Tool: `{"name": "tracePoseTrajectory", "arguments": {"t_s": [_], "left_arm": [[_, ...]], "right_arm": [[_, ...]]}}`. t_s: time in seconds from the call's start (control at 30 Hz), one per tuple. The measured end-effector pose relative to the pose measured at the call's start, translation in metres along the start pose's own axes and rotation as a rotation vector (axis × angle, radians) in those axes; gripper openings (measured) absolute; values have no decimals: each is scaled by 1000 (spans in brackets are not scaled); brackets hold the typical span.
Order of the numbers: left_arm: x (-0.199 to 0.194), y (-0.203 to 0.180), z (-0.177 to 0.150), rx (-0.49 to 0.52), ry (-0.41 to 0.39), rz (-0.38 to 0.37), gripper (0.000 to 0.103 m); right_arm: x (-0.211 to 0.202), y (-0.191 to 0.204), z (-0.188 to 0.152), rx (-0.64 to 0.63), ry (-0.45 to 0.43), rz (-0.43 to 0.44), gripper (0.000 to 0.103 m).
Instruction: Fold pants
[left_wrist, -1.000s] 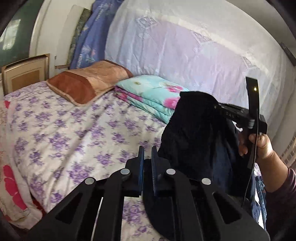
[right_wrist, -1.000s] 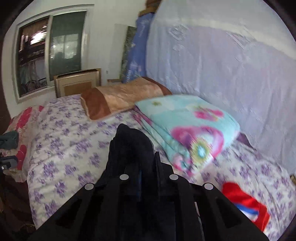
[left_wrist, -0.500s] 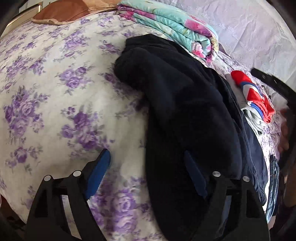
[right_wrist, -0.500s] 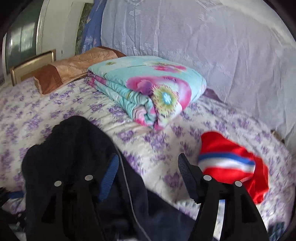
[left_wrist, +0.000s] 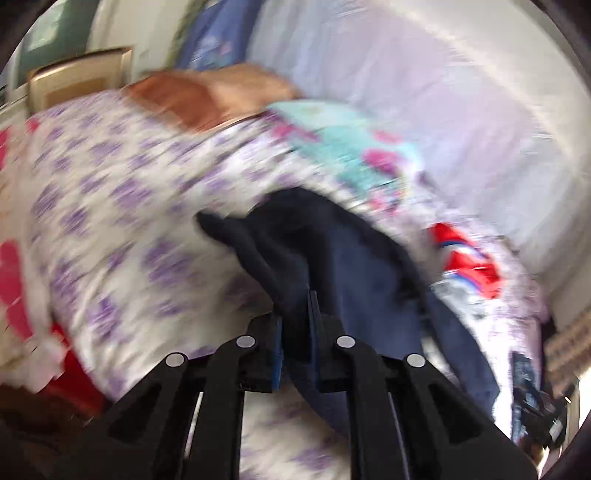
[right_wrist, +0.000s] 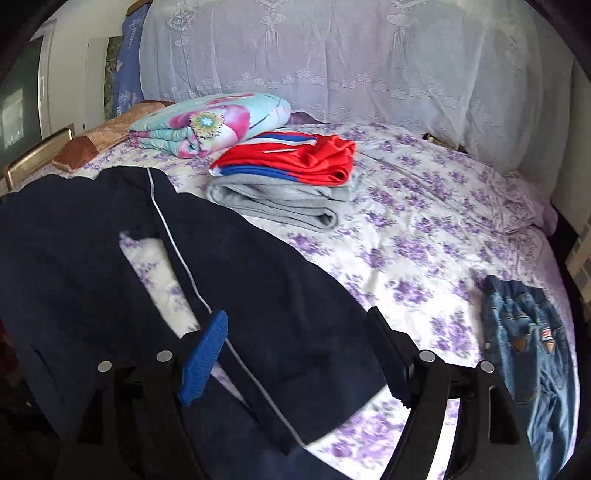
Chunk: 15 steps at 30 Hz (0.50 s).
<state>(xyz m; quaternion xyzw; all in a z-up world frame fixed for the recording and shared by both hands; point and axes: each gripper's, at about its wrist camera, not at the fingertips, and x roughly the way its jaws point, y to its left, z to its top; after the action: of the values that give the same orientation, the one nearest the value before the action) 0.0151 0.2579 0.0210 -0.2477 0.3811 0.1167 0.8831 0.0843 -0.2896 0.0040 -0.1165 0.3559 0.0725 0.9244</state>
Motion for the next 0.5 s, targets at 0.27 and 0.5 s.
{"name": "tracePoseTrajectory", "arguments": {"t_s": [0.27,0.5], "left_arm": [[1,68,-47,-94,60,186,62],[-78,-9,-21,134,-249,253,84]], "right_arm": [[10,-5,-59,-192,64,-56,87],[58,23,-61,-326,165,17,42]]}}
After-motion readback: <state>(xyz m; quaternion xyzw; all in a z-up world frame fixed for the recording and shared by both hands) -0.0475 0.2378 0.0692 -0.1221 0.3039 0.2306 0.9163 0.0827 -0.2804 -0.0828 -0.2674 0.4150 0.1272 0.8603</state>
